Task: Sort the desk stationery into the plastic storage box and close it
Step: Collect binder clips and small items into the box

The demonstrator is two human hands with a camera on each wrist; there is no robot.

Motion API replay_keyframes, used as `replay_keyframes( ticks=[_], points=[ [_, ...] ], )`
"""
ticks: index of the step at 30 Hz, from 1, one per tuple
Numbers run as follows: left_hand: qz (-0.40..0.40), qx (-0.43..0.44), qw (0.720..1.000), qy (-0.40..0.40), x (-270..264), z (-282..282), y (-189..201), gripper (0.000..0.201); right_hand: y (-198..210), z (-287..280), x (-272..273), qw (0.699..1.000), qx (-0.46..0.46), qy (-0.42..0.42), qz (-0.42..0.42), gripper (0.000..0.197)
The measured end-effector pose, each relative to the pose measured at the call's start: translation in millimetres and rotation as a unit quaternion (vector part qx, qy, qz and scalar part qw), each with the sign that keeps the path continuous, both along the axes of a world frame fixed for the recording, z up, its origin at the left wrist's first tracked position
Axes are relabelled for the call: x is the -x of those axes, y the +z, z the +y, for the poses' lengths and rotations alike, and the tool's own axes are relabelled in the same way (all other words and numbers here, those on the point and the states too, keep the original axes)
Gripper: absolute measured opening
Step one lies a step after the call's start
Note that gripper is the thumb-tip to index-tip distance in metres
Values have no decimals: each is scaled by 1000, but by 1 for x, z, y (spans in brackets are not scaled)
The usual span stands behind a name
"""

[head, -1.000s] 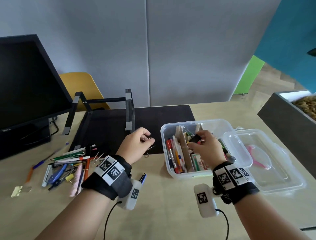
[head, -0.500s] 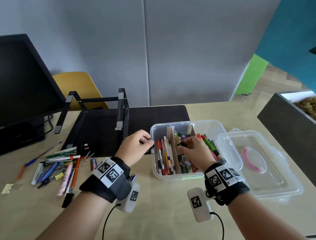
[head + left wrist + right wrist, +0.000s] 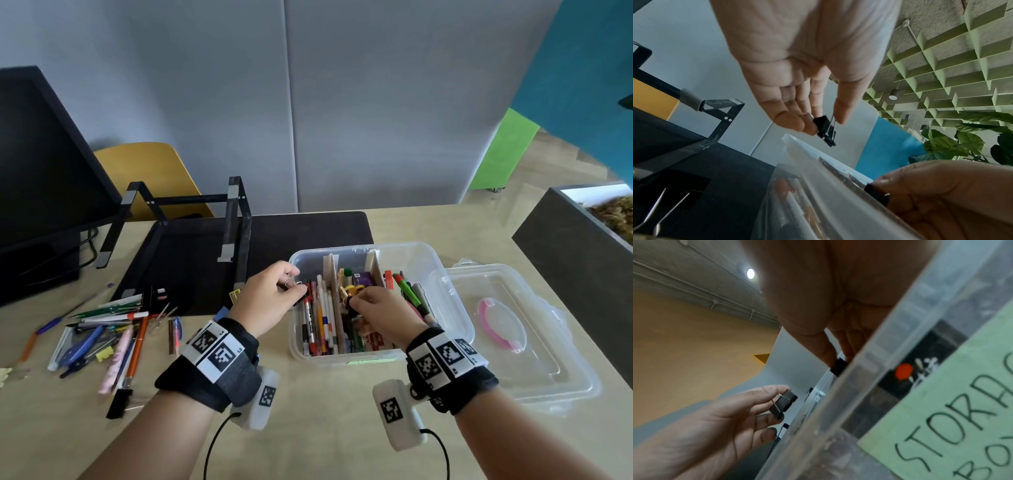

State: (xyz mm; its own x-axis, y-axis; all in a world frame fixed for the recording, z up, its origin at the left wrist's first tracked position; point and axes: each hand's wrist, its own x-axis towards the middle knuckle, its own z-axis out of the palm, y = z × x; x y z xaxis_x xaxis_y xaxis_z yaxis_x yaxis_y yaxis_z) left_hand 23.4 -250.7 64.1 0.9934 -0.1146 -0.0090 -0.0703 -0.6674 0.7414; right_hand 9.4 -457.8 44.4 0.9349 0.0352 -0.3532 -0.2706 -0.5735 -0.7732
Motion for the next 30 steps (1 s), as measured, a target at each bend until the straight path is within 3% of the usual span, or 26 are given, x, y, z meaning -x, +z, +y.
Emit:
replay_keyframes(
  ticks=[6,15,21,26,30],
  points=[
    [-4,-6,1000,2,0,-4,-1,32,-7,5,-3,994,73,69,-39,25],
    [-15,-46,996,-70,6,-32,9,20,3,-16,4,981,72,-14,-177,14],
    [-26,-125,984,-125,10,-66,5,14,-5,-26,11,977,49,-46,-202,15],
    [-30,-220,964,-147,8,-79,-4,26,-8,-28,15,975,39,-48,-214,10],
    [-70,-327,926,-175,5,-81,-12,25,-9,-28,15,973,40,-43,-222,10]
  ],
)
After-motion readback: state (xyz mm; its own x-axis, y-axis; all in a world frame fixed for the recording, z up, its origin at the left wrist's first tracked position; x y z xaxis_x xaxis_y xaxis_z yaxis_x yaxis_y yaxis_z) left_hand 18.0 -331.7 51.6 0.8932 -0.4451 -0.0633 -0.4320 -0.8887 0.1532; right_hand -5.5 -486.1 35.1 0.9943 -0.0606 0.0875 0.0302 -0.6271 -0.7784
